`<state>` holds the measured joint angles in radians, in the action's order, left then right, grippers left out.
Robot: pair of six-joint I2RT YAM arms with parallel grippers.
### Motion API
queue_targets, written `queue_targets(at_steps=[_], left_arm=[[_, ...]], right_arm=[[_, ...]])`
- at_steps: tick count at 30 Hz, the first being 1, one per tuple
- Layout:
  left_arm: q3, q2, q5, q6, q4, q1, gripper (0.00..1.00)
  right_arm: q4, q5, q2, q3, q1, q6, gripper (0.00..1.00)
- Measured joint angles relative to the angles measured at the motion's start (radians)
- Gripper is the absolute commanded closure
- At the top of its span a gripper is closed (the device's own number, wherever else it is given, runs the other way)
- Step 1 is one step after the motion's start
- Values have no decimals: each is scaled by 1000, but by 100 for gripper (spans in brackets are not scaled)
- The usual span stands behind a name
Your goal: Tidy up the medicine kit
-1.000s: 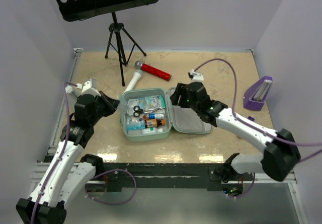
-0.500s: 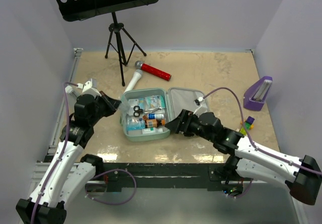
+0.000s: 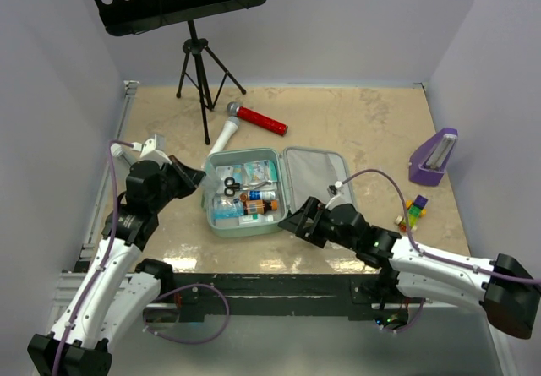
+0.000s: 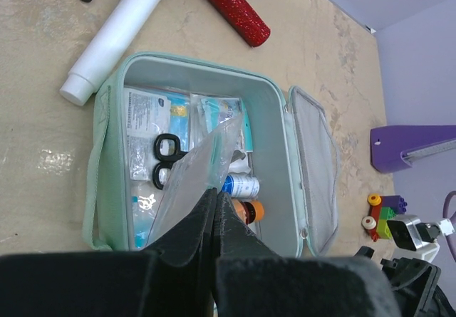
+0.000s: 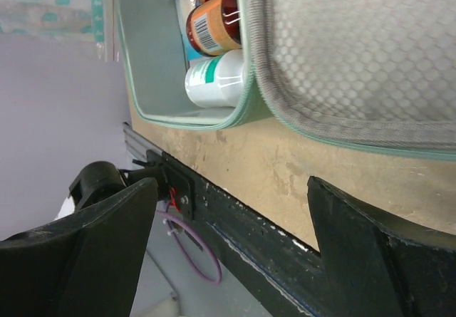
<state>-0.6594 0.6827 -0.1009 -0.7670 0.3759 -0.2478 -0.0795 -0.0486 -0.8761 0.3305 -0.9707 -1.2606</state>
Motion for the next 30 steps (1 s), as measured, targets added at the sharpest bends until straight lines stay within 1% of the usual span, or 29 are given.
queue_targets(at_steps=[4, 9, 17, 21, 25, 30], left_arm=[[3, 3, -1, 0, -6, 0, 100], [3, 5, -5, 0, -9, 0, 100], [3, 5, -6, 0, -9, -2, 100], [3, 5, -8, 0, -9, -2, 100], [3, 5, -8, 0, -9, -3, 100], [17, 2, -8, 0, -12, -4, 100]], right_arm=[[-51, -47, 14, -60, -4, -90, 8], [-89, -170, 12, -110, -5, -171, 7], [-143, -325, 9, -112, -6, -183, 5], [-140, -404, 23, -109, -6, -138, 4], [-103, -493, 28, -66, -6, -41, 2], [-109, -575, 61, -43, -6, 93, 2]])
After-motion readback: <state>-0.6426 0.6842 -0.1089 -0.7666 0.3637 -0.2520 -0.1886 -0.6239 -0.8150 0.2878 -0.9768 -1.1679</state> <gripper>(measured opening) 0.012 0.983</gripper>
